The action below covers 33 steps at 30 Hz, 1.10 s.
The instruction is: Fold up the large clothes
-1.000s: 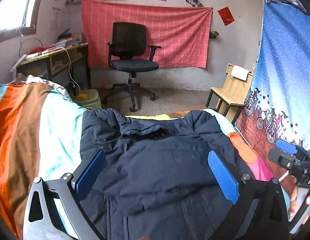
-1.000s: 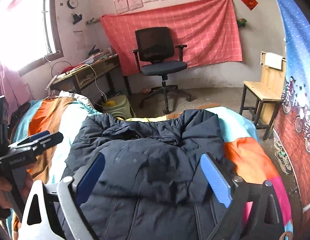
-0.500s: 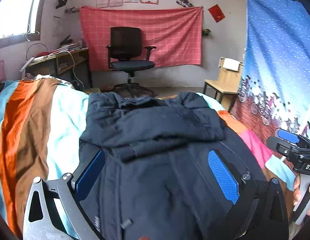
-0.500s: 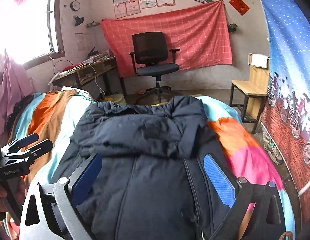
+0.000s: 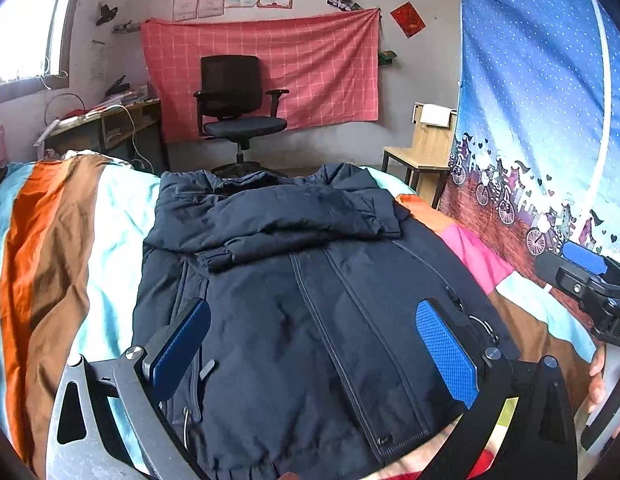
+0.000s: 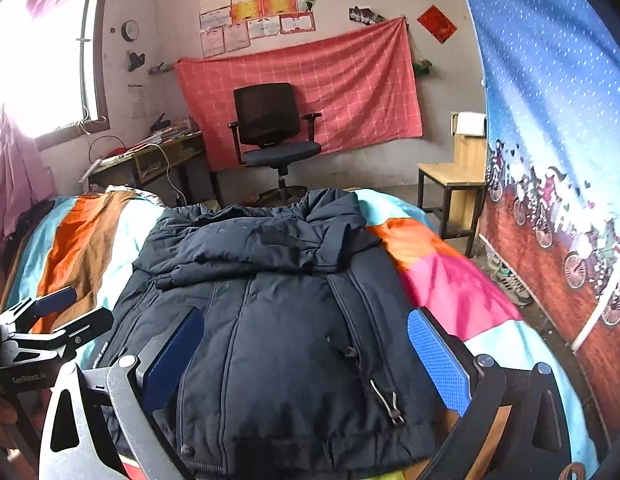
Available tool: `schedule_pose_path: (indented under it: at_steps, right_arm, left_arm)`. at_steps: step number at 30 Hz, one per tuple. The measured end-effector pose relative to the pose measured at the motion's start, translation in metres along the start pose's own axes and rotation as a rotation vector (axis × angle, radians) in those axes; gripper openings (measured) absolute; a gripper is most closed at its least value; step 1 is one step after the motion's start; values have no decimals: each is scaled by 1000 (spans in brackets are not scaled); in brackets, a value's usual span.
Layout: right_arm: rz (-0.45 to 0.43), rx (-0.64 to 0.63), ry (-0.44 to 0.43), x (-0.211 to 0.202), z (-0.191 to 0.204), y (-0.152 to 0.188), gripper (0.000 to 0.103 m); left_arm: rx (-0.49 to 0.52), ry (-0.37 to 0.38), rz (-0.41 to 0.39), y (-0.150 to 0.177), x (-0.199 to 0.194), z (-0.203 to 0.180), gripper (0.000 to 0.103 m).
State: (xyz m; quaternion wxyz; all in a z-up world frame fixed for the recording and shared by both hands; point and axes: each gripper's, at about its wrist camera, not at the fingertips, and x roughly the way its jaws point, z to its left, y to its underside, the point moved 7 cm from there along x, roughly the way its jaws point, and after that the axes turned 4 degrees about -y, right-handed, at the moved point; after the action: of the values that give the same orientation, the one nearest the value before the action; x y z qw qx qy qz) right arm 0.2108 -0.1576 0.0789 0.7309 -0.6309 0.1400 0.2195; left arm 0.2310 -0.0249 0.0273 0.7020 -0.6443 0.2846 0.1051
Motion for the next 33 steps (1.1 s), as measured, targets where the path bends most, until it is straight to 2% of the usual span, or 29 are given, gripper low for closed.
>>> schedule_pose_path:
  at_steps: [6, 12, 22, 28, 33]
  right_arm:
    - [15, -34, -41, -18, 7, 16, 103]
    - [93, -66, -35, -27, 7, 45, 103]
    - [190, -65, -51, -31, 1, 85, 103]
    - [321, -108, -114, -13, -3, 106, 103]
    - [425, -108, -164, 6, -22, 115, 103]
  left_arm:
    - [-23, -54, 18, 22, -21, 0, 101]
    - [-50, -96, 73, 51, -28, 6, 101]
    - [-45, -122, 125, 87, -29, 11, 101]
    - [44, -141, 174, 109, -25, 7, 101]
    - [150, -116, 195, 131, -20, 5, 101]
